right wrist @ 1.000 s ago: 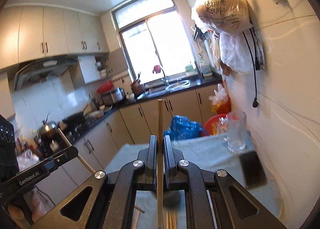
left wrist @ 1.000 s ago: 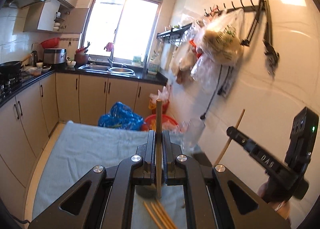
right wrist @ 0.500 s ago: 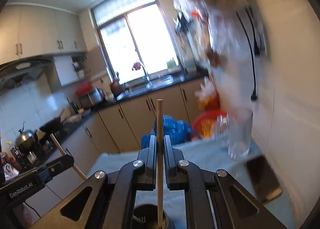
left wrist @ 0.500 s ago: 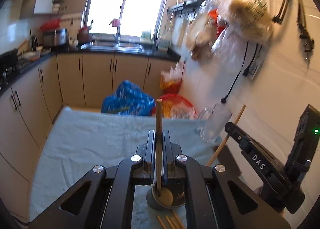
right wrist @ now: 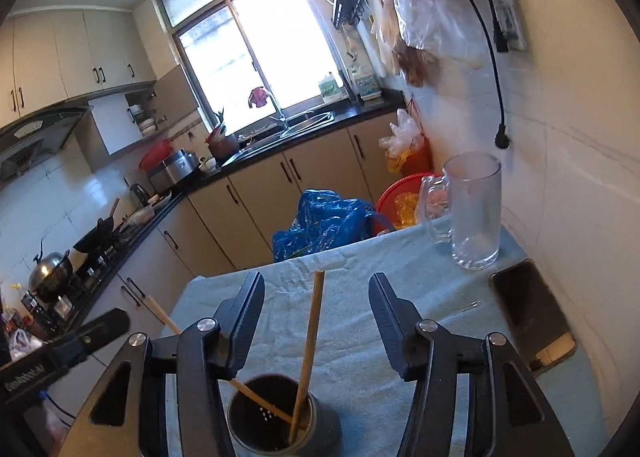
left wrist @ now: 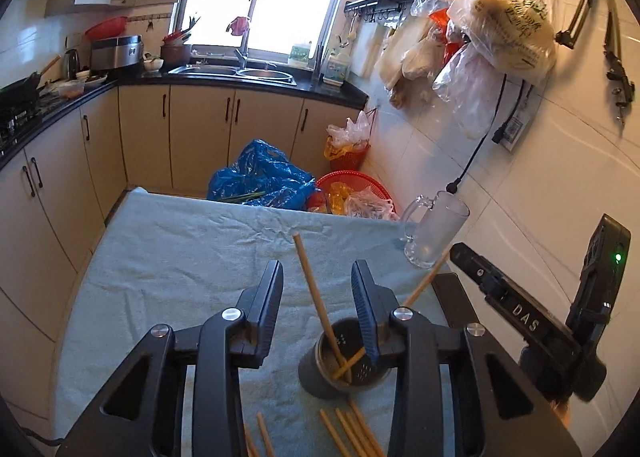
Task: Organize utensils
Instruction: 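Grasp another chopstick with the left tool while the right tool grasps one too, then raise both chopsticks over the black holder and open both tools to release them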
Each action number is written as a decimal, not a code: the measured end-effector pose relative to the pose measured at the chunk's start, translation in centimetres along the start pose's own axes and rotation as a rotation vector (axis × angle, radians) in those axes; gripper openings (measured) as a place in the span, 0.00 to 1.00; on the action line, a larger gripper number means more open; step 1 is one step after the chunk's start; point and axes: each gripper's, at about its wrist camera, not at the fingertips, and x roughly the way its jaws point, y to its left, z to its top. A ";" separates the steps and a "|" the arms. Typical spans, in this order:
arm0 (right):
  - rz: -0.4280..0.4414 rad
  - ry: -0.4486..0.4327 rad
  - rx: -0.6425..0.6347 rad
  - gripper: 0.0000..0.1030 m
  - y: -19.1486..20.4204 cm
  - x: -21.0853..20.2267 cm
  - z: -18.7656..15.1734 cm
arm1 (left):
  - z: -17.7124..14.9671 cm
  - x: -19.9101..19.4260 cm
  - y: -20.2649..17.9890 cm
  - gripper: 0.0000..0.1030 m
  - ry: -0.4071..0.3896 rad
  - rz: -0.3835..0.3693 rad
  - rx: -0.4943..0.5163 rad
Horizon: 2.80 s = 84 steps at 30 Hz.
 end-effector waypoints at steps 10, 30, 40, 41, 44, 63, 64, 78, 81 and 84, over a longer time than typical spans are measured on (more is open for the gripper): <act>-0.030 0.121 -0.081 0.71 -1.8 -7.0 -3.3 | -8.6 -6.3 3.6 0.50 0.057 0.048 0.005; -0.041 0.524 -0.178 0.70 -7.7 -8.5 -18.1 | -21.8 1.5 4.1 0.06 0.386 0.098 0.046; -0.066 0.538 -0.195 0.70 -7.5 -7.1 -18.3 | -21.7 1.8 3.9 0.07 0.411 0.151 0.091; -0.072 0.542 -0.202 0.69 -7.5 -6.8 -18.4 | -21.7 1.7 3.8 0.07 0.412 0.157 0.098; -0.081 0.548 -0.210 0.62 -7.6 -6.3 -18.4 | -21.7 1.4 3.9 0.07 0.419 0.172 0.116; -0.148 0.622 -0.266 0.48 -5.9 -0.3 -16.9 | -18.8 4.6 7.0 0.09 0.502 0.180 0.057; -0.157 0.628 -0.273 0.45 -5.8 0.0 -16.7 | -18.6 4.9 6.9 0.09 0.505 0.179 0.057; -0.130 0.593 -0.204 0.06 -5.9 1.2 -15.0 | -17.8 4.6 7.0 0.06 0.397 0.159 0.065; -0.074 0.503 -0.167 0.06 -5.9 -1.2 -13.4 | -16.9 2.2 6.3 0.06 0.327 0.151 0.080; -0.035 0.417 -0.154 0.06 -5.6 -4.1 -12.0 | -16.3 -0.5 5.1 0.06 0.254 0.149 0.114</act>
